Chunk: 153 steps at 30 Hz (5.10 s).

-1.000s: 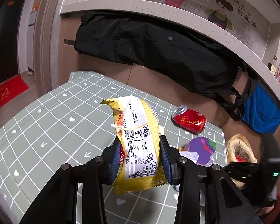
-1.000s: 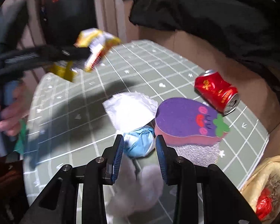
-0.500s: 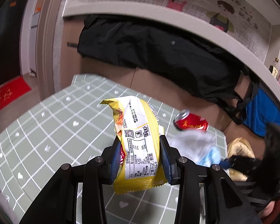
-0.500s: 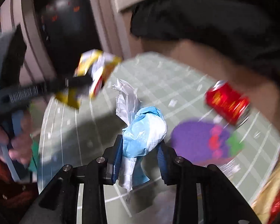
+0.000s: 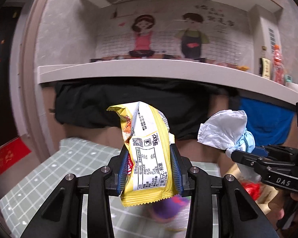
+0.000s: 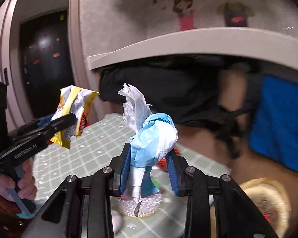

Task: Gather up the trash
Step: 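Carry the yellow bag and tissue over the bin and release both, then withdraw both open grippers from the bin toward the table, then grasp the red drink can with the left gripper while the right grasps the white tissue, then carry the red can and white tissue over the bin and open both grippers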

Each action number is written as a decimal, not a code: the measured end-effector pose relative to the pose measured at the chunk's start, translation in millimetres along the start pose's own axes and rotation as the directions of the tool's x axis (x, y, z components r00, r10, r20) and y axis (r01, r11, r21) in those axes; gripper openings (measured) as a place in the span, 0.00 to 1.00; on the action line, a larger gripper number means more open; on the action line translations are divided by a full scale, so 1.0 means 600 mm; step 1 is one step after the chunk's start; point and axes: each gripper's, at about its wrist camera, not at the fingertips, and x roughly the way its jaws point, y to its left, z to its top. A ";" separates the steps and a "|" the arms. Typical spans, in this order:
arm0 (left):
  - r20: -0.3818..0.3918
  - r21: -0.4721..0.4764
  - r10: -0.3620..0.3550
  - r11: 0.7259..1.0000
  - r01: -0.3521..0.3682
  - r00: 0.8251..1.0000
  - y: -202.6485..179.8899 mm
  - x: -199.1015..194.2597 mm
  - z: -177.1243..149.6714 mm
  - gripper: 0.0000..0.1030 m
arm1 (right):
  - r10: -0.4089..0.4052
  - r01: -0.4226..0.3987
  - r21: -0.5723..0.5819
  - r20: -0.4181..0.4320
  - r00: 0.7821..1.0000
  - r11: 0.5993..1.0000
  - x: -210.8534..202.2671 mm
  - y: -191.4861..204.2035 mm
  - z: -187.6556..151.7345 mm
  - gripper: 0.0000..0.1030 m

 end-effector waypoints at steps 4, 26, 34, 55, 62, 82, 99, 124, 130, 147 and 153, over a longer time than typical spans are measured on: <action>0.006 0.036 -0.053 0.998 0.053 0.999 -0.068 0.008 0.002 0.38 | -0.066 0.066 0.021 0.028 0.997 0.998 -0.055 -0.046 -0.017 0.31; -0.241 0.002 -0.376 0.922 0.387 0.895 -0.325 0.125 -0.076 0.38 | -0.279 0.268 0.240 0.010 0.960 0.933 -0.190 -0.274 -0.123 0.31; -0.319 -0.031 -0.392 0.914 0.404 0.863 -0.354 0.168 -0.101 0.38 | -0.282 0.283 0.294 -0.047 0.958 0.913 -0.169 -0.319 -0.153 0.32; -0.359 -0.029 -0.393 0.911 0.410 0.847 -0.238 0.181 -0.061 0.60 | -0.333 0.345 0.355 -0.098 0.938 0.869 -0.153 -0.337 -0.187 0.45; -0.308 -0.093 -0.294 0.956 0.279 0.905 -0.082 0.131 -0.039 0.60 | -0.290 0.287 0.214 -0.016 0.957 0.934 -0.126 -0.232 -0.132 0.45; -0.378 -0.355 -0.360 0.907 0.226 0.853 0.083 0.169 -0.139 0.60 | -0.109 0.117 0.041 -0.159 0.981 0.992 0.021 -0.018 -0.127 0.45; -0.503 -0.184 -0.264 0.963 0.197 0.823 0.059 0.484 -0.115 0.60 | -0.064 0.100 0.156 -0.220 0.973 0.983 0.094 -0.080 -0.198 0.45; -0.340 -0.162 -0.073 0.987 0.018 0.937 0.198 0.183 -0.100 0.50 | 0.123 -0.104 0.084 -0.266 0.956 0.991 0.093 0.050 -0.196 0.45; -0.294 -0.116 0.015 0.992 -0.051 0.956 0.224 0.097 -0.118 0.50 | 0.051 -0.076 -0.061 -0.341 0.939 0.995 0.116 0.133 -0.215 0.45; -0.270 -0.160 0.014 0.985 -0.059 0.963 0.199 0.027 -0.147 0.50 | 0.073 -0.091 -0.050 -0.280 0.957 0.995 0.102 0.123 -0.180 0.21; -0.125 -0.083 0.050 0.995 -0.060 0.991 0.127 -0.013 -0.086 0.50 | 0.050 -0.057 -0.039 -0.156 0.986 0.998 0.039 0.085 -0.117 0.21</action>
